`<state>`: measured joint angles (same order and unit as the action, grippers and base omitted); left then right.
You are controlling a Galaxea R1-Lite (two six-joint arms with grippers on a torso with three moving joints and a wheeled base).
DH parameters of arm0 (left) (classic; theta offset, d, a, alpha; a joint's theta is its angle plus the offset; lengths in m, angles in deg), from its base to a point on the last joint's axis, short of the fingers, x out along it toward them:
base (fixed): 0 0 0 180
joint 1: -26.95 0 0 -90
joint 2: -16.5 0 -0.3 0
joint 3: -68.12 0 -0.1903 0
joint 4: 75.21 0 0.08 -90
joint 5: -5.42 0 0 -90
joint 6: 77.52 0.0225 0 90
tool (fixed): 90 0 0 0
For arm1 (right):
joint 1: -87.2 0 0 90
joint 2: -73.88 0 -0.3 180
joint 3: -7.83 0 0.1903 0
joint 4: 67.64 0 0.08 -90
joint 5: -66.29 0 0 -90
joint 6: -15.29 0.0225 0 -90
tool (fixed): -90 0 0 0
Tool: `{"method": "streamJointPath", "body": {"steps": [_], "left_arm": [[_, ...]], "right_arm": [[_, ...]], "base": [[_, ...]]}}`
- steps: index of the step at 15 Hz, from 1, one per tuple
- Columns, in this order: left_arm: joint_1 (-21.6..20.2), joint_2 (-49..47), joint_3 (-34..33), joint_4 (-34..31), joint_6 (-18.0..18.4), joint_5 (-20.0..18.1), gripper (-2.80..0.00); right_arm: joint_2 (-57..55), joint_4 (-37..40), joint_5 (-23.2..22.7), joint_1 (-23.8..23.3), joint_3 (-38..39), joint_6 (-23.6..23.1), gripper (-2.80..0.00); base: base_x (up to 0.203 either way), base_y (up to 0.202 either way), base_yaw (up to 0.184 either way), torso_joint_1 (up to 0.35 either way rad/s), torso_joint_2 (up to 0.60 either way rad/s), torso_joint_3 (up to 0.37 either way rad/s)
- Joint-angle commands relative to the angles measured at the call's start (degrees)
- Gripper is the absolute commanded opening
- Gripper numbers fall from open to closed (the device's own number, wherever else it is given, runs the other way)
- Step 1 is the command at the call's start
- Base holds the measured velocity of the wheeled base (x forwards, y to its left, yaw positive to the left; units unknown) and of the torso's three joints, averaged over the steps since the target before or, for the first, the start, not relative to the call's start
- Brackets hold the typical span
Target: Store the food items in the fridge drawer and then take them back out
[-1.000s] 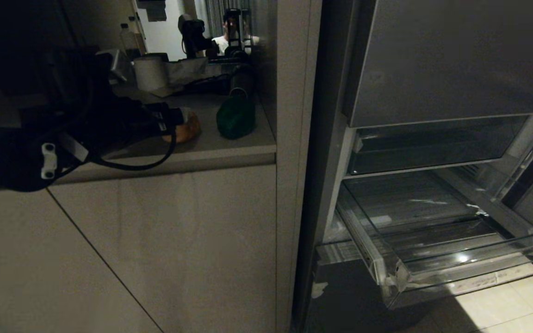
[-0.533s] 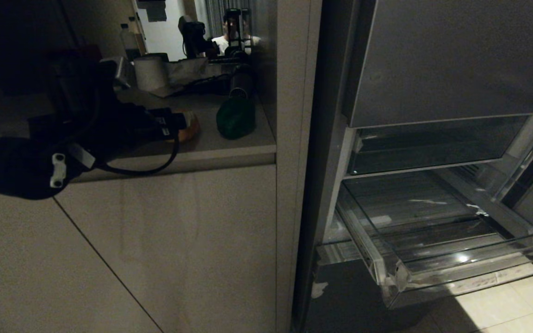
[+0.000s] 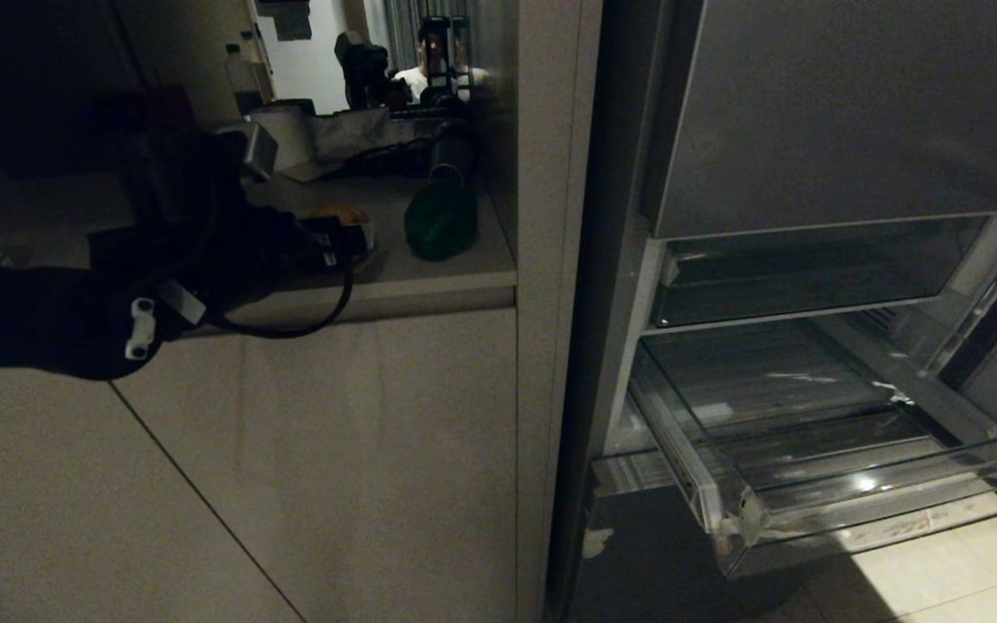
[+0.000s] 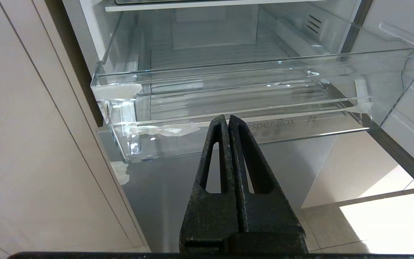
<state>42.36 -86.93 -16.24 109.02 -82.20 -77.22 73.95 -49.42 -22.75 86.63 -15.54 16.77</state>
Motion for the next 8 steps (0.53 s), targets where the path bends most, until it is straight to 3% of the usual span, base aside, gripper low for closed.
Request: {"method": "streamJointPath", "body": {"steps": [1, 7, 8], "left_arm": [[0.06, -0.97, 0.16, 0.86, -0.05, 0.12, 0.0], [0.06, -1.86, 0.16, 2.82, 0.11, 0.19, 0.0], [0.06, -1.86, 0.16, 2.88, 0.11, 0.18, -2.8]], "right_arm": [[-0.07, -0.04, 0.0, -0.04, 1.76, 0.01, -2.8], [-0.07, -0.04, 0.0, 0.04, 1.76, 0.01, -2.8], [-0.07, -0.04, 0.0, -0.04, 1.76, 0.01, -2.8]], "base": [[0.0, 0.0, 0.0, 0.0, 0.0, 0.0], [0.0, 0.0, 0.0, 0.0, 0.0, 0.0], [0.0, 0.0, 0.0, 0.0, 0.0, 0.0]]}}
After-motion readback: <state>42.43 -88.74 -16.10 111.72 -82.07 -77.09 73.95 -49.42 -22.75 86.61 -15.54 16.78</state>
